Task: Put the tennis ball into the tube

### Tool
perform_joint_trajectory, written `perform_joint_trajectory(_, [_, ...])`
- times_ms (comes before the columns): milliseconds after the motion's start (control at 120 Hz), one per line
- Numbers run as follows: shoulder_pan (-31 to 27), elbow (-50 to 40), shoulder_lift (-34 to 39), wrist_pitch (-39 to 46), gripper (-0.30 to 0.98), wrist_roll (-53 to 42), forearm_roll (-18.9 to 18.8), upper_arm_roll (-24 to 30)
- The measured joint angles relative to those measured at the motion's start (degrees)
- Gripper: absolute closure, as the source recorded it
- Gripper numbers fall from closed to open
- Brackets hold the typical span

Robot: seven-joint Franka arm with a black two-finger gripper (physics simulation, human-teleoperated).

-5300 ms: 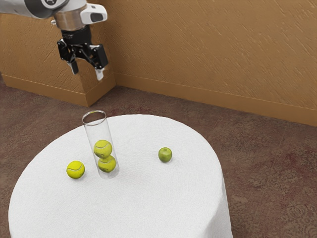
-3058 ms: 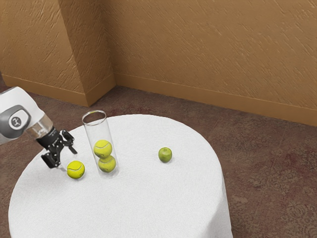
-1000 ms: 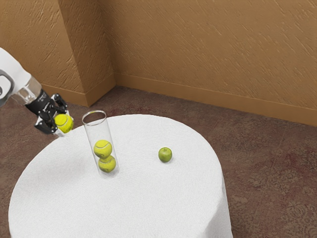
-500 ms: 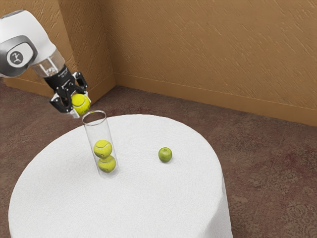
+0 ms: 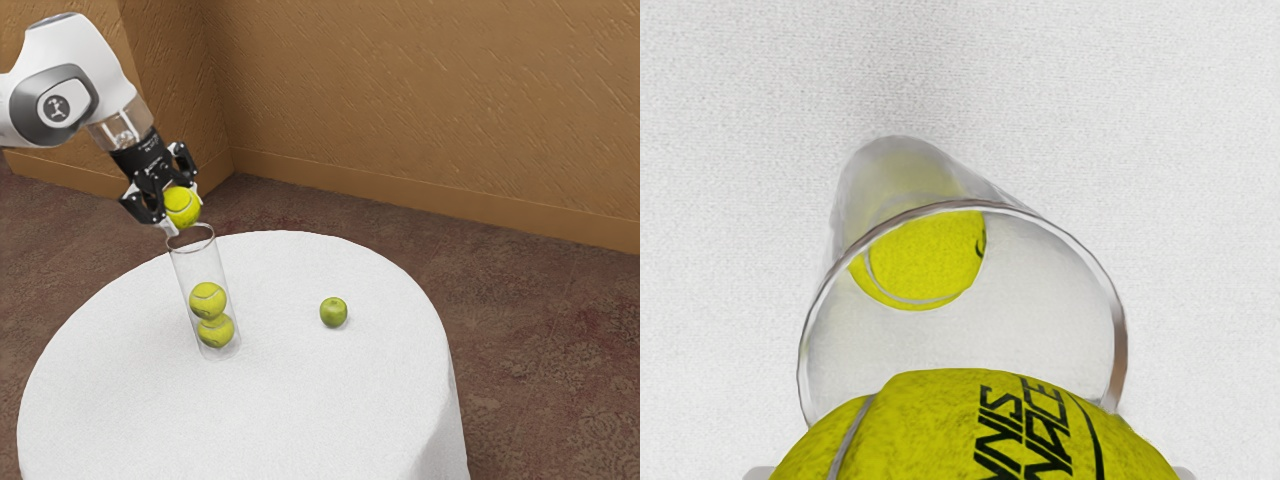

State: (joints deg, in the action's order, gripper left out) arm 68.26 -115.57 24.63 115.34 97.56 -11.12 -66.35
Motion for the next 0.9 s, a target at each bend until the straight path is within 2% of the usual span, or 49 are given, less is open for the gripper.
perform_joint_trajectory(167, [0.6, 0.1, -0.4, 0.2, 0.15, 0.0, -0.1, -0.7])
perform_joint_trajectory(367, [0.3, 0.1, -0.5, 0.1, 0.06, 0.0, -0.4, -0.6])
perform_joint_trajectory(533, [-3.9, 4.9, -0.6, -5.3, 0.03, -3.9, -1.4, 4.9])
perform_joint_trajectory(567, [-8.5, 5.8, -1.8, -7.1, 0.02, -5.9, -1.6, 9.1])
perform_joint_trajectory(667, [-32.1, 7.9, -6.7, -10.9, 0.01, -12.5, -1.0, 32.8])
perform_joint_trajectory(700, [-40.2, 9.6, -8.5, -11.9, 0.01, -15.4, 0.2, 40.4])
perform_joint_trajectory(758, [-51.2, 12.8, -12.0, -13.3, 0.01, -21.6, 3.3, 49.7])
perform_joint_trajectory(817, [-56.8, 18.3, -16.4, -15.5, 0.01, -28.0, 5.4, 55.4])
perform_joint_trajectory(900, [-58.3, 22.5, -19.6, -18.5, 0.0, -36.1, 6.9, 57.9])
